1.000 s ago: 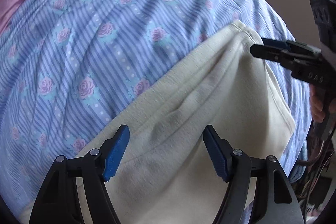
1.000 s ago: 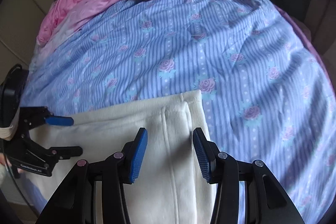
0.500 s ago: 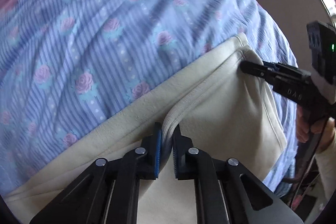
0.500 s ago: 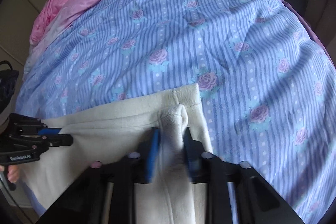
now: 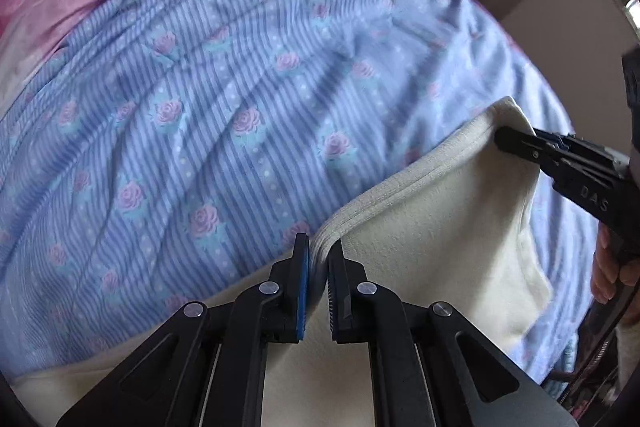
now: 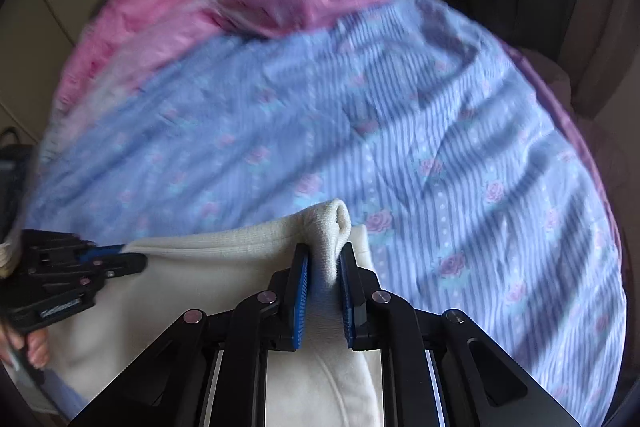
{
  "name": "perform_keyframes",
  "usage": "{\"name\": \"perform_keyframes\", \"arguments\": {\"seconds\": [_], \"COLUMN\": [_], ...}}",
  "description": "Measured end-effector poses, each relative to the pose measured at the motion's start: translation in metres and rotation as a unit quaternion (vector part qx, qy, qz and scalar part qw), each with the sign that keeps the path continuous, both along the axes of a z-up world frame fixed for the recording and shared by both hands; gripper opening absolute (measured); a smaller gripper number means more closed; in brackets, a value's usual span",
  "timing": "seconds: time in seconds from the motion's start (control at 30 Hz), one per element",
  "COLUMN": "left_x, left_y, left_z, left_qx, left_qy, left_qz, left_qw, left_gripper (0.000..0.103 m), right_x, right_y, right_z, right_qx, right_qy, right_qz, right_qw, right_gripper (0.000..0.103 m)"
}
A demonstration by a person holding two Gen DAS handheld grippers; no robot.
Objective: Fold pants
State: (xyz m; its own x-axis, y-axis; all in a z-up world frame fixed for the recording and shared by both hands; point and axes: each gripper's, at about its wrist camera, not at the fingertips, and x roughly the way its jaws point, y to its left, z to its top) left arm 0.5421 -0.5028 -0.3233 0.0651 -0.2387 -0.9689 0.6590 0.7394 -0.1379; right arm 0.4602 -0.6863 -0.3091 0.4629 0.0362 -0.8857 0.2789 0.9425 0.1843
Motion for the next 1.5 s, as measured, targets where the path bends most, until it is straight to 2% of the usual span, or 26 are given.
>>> {"name": "perform_keyframes", "arguments": {"seconds": [0.13,0.17,0.2,0.23,0.27,0.33,0.37,0.43,0.53,0.63,0.73,0.93,1.27,1.3,1.33,1.37,1.43,1.5], "left_x": [0.002,0.002,0.001,-0.003,-0.007,-0.020,-0.027,-0.052,-0.092,-0.132,-0.157,-0.188,-0.196,-0.196,-0.197,-0.198,-0.201,-0.205], "left_y": [-0.006,-0.007,-0.008,-0.009,-0.011,-0.006,-0.004,0.002,0.007,0.020,0.021,0.031,0.038,0.037,0.037,0.036,0.033,0.031], "left_z": [-0.011,-0.009,-0.003,0.007,0.014,0.043,0.056,0.075,0.082,0.072,0.050,0.021,0.015,0.015,0.015,0.015,0.016,0.018], "left_qx": [0.023,0.029,0.032,0.028,0.025,-0.003,-0.024,-0.038,-0.033,-0.028,-0.009,0.015,0.029,0.030,0.029,0.029,0.026,0.022], "left_qy": [0.004,-0.001,-0.012,-0.035,-0.057,-0.113,-0.127,-0.146,-0.167,-0.139,-0.110,-0.058,-0.061,-0.060,-0.059,-0.059,-0.056,-0.054], "left_qz": [0.004,0.008,0.011,0.010,0.009,0.012,0.009,-0.008,-0.019,-0.018,-0.012,0.011,0.033,0.033,0.032,0.032,0.031,0.030], "left_qw": [0.9997,0.9995,0.9994,0.9990,0.9980,0.9935,0.9915,0.9885,0.9852,0.9897,0.9938,0.9982,0.9972,0.9972,0.9973,0.9973,0.9976,0.9978], "left_gripper": [0.019,0.023,0.024,0.030,0.043,0.061,0.065,0.065,0.065,0.065,0.065,0.065,0.065,0.065,0.065,0.065,0.065,0.065], "right_x": [0.009,0.006,0.002,-0.006,-0.014,-0.040,-0.051,-0.080,-0.124,-0.164,-0.184,-0.204,-0.195,-0.194,-0.194,-0.194,-0.193,-0.197], "right_y": [-0.006,-0.009,-0.011,-0.014,-0.014,-0.013,-0.013,-0.013,-0.010,0.001,0.013,0.021,0.008,0.006,0.004,0.002,0.001,0.000], "right_z": [-0.027,-0.029,-0.028,-0.021,-0.014,0.009,0.017,0.031,0.040,0.031,0.013,-0.018,-0.046,-0.049,-0.052,-0.052,-0.052,-0.040], "right_qx": [0.000,0.006,0.011,0.005,-0.006,-0.033,-0.039,-0.040,-0.019,0.007,0.022,0.065,0.138,0.146,0.154,0.157,0.154,0.130], "right_qy": [0.036,0.036,0.034,0.023,0.011,-0.024,-0.030,-0.039,-0.039,-0.019,0.005,0.030,0.023,0.024,0.024,0.022,0.027,0.019], "right_qz": [-0.014,-0.023,-0.032,-0.051,-0.063,-0.074,-0.074,-0.075,-0.077,-0.082,-0.072,-0.089,-0.146,-0.154,-0.164,-0.166,-0.173,-0.176], "right_qw": [0.999,0.999,0.999,0.998,0.998,0.996,0.996,0.996,0.996,0.996,0.997,0.993,0.979,0.977,0.974,0.973,0.972,0.976], "right_gripper": [0.017,0.021,0.036,0.047,0.048,0.048,0.048,0.048,0.048,0.048,0.048,0.048,0.043,0.033,0.016,0.011,0.009,0.007]}}
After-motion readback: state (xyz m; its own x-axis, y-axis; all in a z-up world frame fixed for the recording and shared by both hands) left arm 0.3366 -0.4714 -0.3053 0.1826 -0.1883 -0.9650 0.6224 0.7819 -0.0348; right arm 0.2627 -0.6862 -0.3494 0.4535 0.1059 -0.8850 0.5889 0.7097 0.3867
